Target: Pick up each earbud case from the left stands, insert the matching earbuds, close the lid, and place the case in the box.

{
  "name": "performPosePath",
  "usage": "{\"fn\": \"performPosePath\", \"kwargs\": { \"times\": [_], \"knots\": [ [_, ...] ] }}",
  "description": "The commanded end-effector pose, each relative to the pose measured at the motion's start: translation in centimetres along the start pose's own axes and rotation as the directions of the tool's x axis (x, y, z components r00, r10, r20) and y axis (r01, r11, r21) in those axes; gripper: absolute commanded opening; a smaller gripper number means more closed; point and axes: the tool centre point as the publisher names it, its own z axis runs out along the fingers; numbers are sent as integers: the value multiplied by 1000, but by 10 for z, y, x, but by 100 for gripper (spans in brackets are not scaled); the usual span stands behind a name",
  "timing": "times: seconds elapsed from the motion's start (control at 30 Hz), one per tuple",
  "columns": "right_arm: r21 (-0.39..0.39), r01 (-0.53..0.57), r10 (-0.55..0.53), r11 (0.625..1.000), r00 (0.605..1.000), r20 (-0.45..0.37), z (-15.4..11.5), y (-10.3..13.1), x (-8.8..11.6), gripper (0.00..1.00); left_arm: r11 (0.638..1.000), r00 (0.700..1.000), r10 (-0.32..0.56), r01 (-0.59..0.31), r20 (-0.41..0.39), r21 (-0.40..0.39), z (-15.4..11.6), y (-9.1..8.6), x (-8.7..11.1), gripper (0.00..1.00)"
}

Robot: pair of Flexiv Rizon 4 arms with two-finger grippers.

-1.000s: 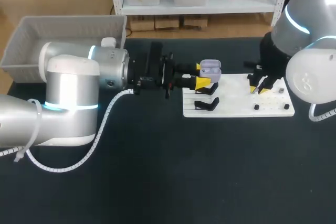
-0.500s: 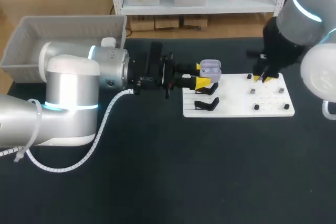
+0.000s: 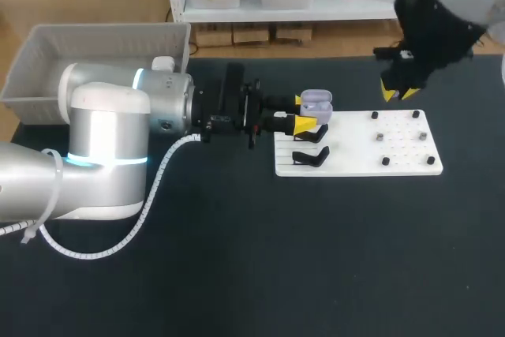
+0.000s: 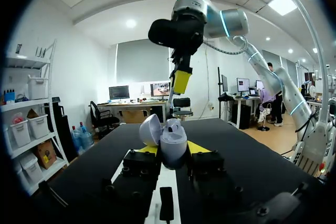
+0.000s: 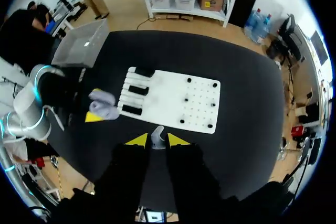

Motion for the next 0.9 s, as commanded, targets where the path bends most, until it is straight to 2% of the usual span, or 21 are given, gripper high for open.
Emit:
{"fn": "performPosePath", "kwargs": {
  "times": [0.03, 0.33, 0.5, 0.67, 0.9],
  "knots": [
    [9, 44, -43, 999, 996, -83, -23, 24, -8, 0, 1000, 1000, 0, 0, -1, -2, 0, 0, 0, 0],
    [-62, 168, -175, 984, 976, -128, -23, 66, -7, 0, 1000, 1000, 0, 0, -1, -2, 0, 0, 0, 0],
    [-70, 205, -215, 976, 960, -180, -11, 75, -8, 0, 1000, 1000, 0, 0, -1, -2, 0, 0, 0, 0],
    [-82, 219, -231, 972, 954, -189, -1, 80, -12, 0, 1000, 1000, 0, 0, -1, -2, 0, 0, 0, 0],
    [-46, 280, -283, 959, 941, -186, 11, 94, -16, 0, 1000, 1000, 0, 0, -1, -2, 0, 0, 0, 0]
  ]
}}
